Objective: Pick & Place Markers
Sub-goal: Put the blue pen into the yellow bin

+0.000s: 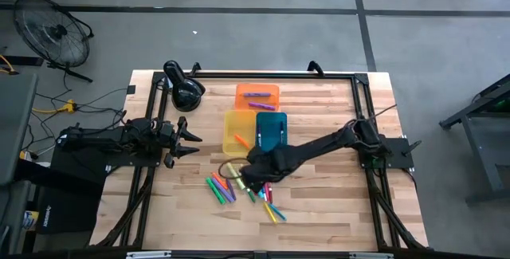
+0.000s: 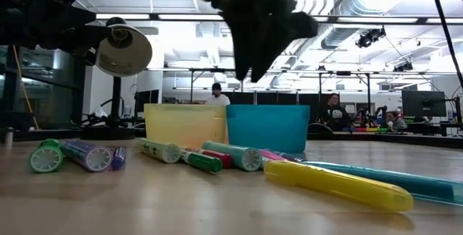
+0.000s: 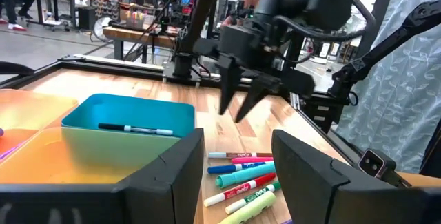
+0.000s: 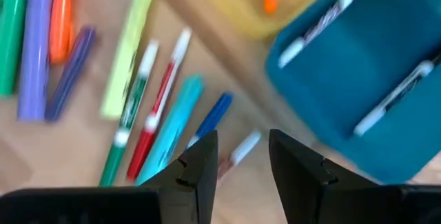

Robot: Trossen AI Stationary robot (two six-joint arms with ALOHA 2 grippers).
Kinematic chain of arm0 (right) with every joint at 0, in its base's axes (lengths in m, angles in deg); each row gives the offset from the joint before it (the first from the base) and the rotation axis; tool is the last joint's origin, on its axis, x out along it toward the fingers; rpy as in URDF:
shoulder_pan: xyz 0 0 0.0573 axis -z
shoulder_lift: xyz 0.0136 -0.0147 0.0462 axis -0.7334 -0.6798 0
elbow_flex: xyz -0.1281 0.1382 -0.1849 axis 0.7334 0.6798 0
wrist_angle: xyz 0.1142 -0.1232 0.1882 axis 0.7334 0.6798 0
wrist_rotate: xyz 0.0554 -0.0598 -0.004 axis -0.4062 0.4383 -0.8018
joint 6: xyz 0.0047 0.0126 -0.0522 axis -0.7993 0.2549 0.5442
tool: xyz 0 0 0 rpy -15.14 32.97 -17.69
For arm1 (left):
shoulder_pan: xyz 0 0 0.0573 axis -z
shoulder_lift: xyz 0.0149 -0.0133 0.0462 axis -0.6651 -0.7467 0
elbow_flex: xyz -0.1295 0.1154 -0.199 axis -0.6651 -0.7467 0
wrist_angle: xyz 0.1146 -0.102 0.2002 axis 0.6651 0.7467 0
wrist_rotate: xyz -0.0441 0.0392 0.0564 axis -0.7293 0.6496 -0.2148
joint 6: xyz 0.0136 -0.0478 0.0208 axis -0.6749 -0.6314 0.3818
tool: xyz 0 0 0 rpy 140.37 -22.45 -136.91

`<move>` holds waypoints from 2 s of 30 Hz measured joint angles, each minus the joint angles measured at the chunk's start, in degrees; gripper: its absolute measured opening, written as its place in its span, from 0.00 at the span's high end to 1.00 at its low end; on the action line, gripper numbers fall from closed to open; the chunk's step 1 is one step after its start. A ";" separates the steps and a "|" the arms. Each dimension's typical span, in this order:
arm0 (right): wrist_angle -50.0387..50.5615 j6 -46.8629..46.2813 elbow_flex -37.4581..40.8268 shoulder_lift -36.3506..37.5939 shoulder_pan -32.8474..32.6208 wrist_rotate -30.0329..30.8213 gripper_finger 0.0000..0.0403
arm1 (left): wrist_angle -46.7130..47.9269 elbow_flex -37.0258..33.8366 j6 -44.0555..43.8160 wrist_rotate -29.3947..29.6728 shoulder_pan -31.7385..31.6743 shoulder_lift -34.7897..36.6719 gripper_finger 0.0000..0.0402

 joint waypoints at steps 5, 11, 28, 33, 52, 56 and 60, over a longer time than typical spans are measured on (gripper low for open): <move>1.09 -2.51 0.00 0.00 -3.80 -1.63 0.71 | 0.00 0.00 0.02 0.00 0.00 0.00 0.58; 2.52 -6.02 0.00 0.00 -8.97 -2.13 0.71 | 0.00 0.00 0.01 0.00 0.00 0.00 0.58; -3.44 -4.46 4.67 -0.21 -14.51 -11.13 0.65 | 0.00 0.00 0.02 0.01 -0.01 0.00 0.58; -9.14 -1.86 7.85 -0.22 -15.12 -13.43 0.55 | 0.00 0.00 0.00 0.02 0.00 0.00 0.58; -14.54 1.65 13.92 -0.30 -15.10 -17.40 0.51 | 0.00 0.00 0.00 0.00 0.00 0.00 0.58; -15.68 1.96 13.86 -1.62 -15.10 -18.11 0.52 | 0.00 0.00 0.00 0.01 0.00 0.00 0.58; -17.90 2.19 13.88 -2.85 -15.05 -18.21 0.52 | 0.00 0.00 0.02 0.00 0.00 0.00 0.58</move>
